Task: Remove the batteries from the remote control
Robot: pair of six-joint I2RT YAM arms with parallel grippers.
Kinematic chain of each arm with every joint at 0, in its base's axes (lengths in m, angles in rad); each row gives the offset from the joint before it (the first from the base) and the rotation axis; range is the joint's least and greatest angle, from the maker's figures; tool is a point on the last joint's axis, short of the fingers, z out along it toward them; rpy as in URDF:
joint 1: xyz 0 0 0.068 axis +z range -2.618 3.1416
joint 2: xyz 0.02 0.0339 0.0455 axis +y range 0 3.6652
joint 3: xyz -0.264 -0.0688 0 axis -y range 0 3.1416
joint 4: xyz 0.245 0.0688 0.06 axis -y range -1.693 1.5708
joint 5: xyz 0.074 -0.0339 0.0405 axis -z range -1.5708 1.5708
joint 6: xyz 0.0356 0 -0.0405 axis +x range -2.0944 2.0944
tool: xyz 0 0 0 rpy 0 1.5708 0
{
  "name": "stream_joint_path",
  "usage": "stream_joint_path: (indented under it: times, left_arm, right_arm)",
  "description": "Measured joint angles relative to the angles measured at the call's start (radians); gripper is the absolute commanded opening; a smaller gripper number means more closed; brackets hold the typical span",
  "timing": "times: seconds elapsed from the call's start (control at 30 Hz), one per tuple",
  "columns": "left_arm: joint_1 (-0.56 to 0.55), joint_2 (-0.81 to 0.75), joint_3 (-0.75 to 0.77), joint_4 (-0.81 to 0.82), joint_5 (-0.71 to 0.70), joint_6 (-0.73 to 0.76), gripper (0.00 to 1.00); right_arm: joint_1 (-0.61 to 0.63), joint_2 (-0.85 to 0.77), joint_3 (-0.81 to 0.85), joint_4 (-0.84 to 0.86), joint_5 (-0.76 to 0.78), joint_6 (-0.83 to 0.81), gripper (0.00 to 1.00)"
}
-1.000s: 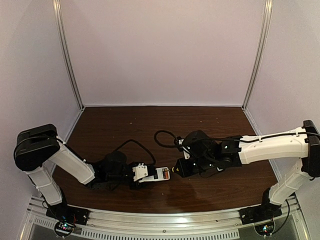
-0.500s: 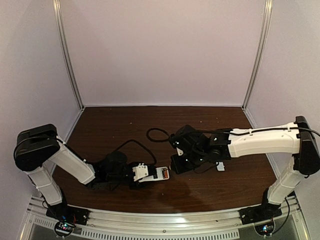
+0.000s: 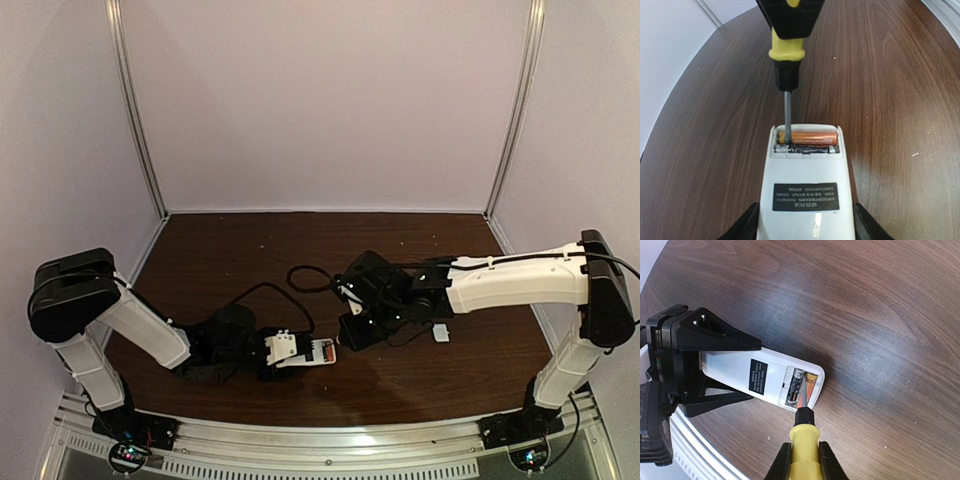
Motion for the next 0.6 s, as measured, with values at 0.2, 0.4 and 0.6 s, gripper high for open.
stream_joint_path:
  times: [0.2,0.4,0.6]
  left_arm:
    - [0.0,0.0,0.0,-0.001,-0.002,-0.001,0.0]
    - [0.0,0.0,0.0,-0.001,0.004,0.0,0.0]
    - [0.001,0.0,-0.002,-0.001,0.007,-0.003,0.0]
  right_arm:
    - [-0.031,-0.045,-0.101,0.11,-0.076,-0.05,0.0]
    - [-0.046,-0.096,-0.229,0.248,-0.13,-0.076,0.0]
    - [-0.062,-0.117,-0.323,0.364,-0.182,-0.074,0.0]
